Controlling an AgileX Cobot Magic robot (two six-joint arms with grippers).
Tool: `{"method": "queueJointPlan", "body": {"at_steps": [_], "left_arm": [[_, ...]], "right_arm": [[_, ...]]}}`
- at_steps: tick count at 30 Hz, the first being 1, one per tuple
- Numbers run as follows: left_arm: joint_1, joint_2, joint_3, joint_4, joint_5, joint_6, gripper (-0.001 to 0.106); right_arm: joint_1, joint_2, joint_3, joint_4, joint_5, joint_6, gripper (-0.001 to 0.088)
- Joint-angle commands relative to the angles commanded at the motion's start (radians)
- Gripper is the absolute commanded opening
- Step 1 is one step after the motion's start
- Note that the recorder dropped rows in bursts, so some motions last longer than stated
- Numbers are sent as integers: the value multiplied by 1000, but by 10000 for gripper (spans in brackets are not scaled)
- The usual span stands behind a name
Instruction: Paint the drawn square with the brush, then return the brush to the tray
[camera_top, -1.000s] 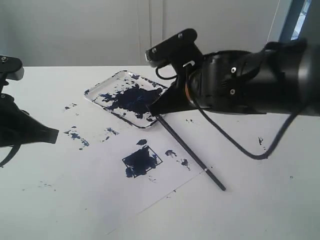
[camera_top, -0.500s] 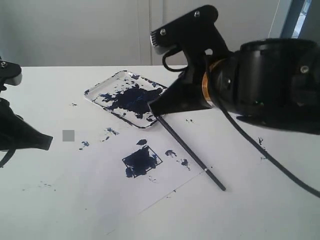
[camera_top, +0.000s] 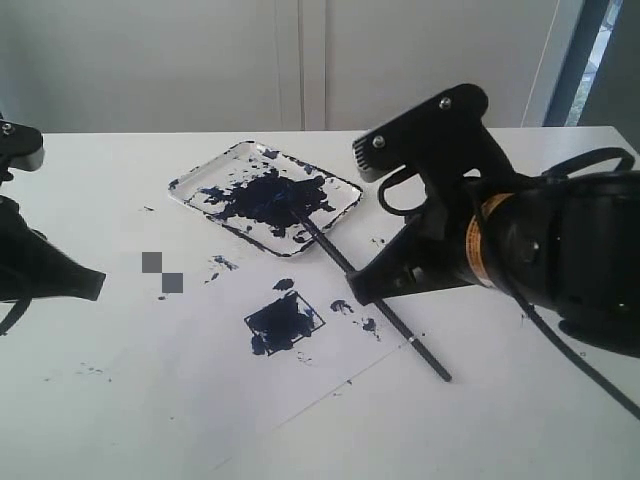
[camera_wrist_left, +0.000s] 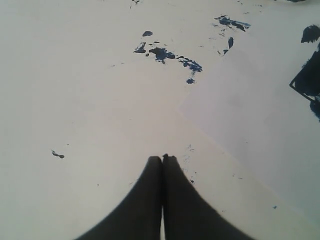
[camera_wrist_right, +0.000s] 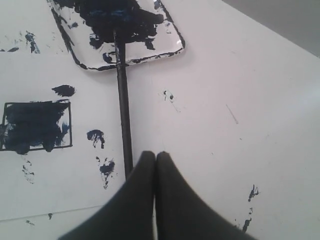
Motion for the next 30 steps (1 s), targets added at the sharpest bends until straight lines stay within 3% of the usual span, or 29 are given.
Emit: {"method": "queueJointPlan", "body": {"at_steps": [21, 30], "left_arm": [[0, 0, 0, 0, 0, 0, 0], [0, -121, 0, 0, 2, 0, 0]], "right_arm": [[0, -5, 3, 0, -36, 0, 0], [0, -16, 3, 0, -51, 0, 0]]}}
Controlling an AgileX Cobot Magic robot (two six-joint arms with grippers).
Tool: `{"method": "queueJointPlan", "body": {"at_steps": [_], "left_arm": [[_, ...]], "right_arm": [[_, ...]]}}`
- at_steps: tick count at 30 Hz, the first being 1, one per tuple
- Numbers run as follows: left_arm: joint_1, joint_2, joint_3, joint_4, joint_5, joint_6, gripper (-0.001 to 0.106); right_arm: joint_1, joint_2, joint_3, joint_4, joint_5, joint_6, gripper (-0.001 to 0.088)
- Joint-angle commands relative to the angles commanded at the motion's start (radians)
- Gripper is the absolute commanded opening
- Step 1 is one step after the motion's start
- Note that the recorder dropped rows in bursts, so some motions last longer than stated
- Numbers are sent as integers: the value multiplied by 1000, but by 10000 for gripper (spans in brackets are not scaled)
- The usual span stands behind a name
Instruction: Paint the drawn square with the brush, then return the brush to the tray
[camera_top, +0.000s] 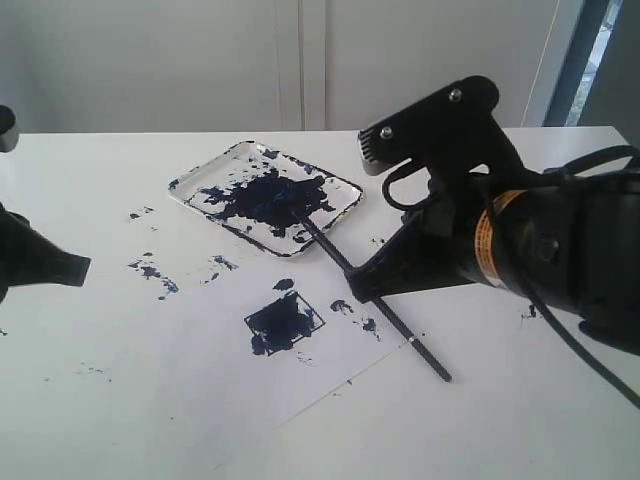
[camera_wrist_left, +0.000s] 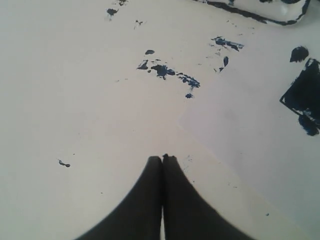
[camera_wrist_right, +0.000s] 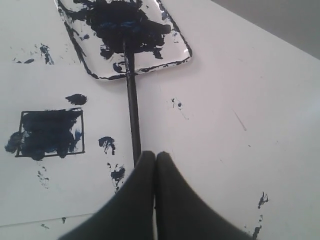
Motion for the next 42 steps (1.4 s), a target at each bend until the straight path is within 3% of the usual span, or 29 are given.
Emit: {"method": "queueJointPlan", "body": {"at_steps": [7, 11, 16, 21, 26, 38, 42], "left_arm": [[0, -127, 0, 0, 0, 0, 0], [0, -165, 0, 0, 0, 0, 0], [18, -215, 44, 0, -47, 0, 0], [119, -275, 153, 0, -183, 0, 0], [199, -338, 251, 0, -181, 0, 0], [223, -487, 371, 2, -176, 0, 0], [272, -530, 371, 2, -180, 0, 0]], "right_arm": [[-2, -25, 0, 0, -3, 0, 0], [-35, -65, 0, 0, -34, 0, 0], [-129, -135, 0, 0, -102, 0, 0], [-243, -232, 0, 0, -127, 0, 0], [-345, -338, 4, 0, -130, 0, 0], [-532, -546, 4, 0, -132, 0, 0], [-578, -576, 4, 0, -130, 0, 0]]}}
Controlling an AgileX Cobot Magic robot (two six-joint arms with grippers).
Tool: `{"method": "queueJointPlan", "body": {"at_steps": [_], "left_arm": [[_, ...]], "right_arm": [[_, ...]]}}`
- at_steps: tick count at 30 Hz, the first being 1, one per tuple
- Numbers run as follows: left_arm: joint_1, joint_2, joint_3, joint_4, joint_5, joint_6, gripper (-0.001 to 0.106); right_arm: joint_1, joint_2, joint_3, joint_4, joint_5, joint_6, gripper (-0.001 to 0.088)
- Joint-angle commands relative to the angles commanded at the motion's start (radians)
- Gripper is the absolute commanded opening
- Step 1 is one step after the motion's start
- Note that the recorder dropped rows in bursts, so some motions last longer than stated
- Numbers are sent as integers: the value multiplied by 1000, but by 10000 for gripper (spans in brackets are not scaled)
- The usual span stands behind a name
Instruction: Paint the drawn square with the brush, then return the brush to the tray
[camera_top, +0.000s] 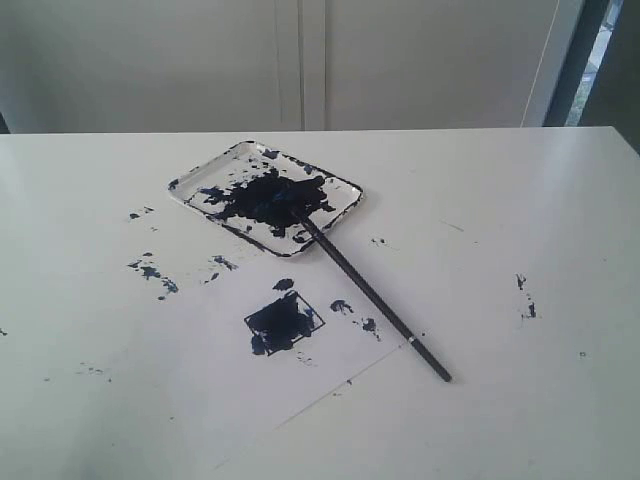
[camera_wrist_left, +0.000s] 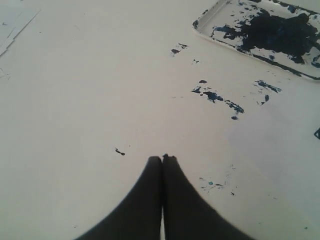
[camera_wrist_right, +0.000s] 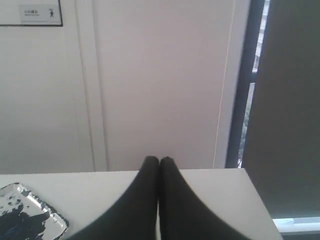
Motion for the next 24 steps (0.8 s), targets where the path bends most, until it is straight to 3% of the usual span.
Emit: {"method": "queueJointPlan", "body": {"at_steps": [13, 19, 24], "left_arm": [[156, -140, 0, 2, -1, 0, 0], [226, -198, 0, 2, -1, 0, 0], [245, -235, 0, 2, -1, 0, 0]], "right_arm": [[-98, -79, 7, 0, -3, 0, 0], [-110, -165, 114, -4, -22, 0, 0], [-110, -231, 246, -4, -22, 0, 0]]}}
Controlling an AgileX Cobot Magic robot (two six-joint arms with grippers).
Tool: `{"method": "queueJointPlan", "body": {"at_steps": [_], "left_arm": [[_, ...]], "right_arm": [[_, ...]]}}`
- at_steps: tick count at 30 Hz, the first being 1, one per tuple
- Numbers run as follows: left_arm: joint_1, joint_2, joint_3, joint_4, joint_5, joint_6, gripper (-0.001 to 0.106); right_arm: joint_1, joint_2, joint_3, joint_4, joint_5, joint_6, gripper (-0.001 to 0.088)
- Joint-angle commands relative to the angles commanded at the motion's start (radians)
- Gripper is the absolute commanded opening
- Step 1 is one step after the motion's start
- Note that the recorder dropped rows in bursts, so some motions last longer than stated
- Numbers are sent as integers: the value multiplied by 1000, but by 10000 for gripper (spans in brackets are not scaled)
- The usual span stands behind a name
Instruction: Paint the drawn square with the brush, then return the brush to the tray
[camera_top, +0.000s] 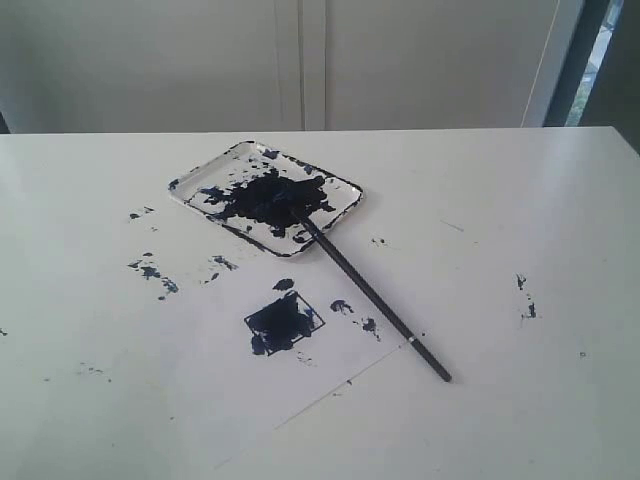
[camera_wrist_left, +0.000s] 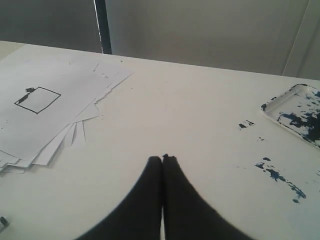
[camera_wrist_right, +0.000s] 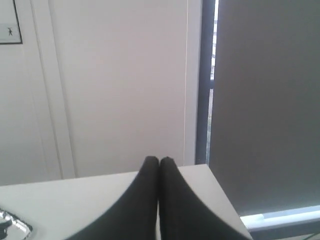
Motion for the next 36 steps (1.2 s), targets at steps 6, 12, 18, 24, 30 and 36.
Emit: {"method": "queueJointPlan", "body": {"at_steps": [6, 12, 18, 24, 30, 36], "left_arm": [[0, -47, 2, 0, 0, 0, 0], [0, -109, 68, 0, -10, 0, 0], [0, -183, 191, 0, -7, 0, 0], [0, -252, 293, 0, 1, 0, 0], [0, -253, 373, 0, 1, 0, 0], [0, -253, 373, 3, 1, 3, 0]], "right_arm": [[-2, -74, 123, 0, 0, 0, 0], [-47, -166, 235, 0, 3, 0, 0], [-71, -274, 325, 0, 7, 0, 0], [-94, -373, 397, 0, 9, 0, 0], [-113, -447, 464, 0, 9, 0, 0], [-130, -447, 519, 2, 16, 0, 0]]}}
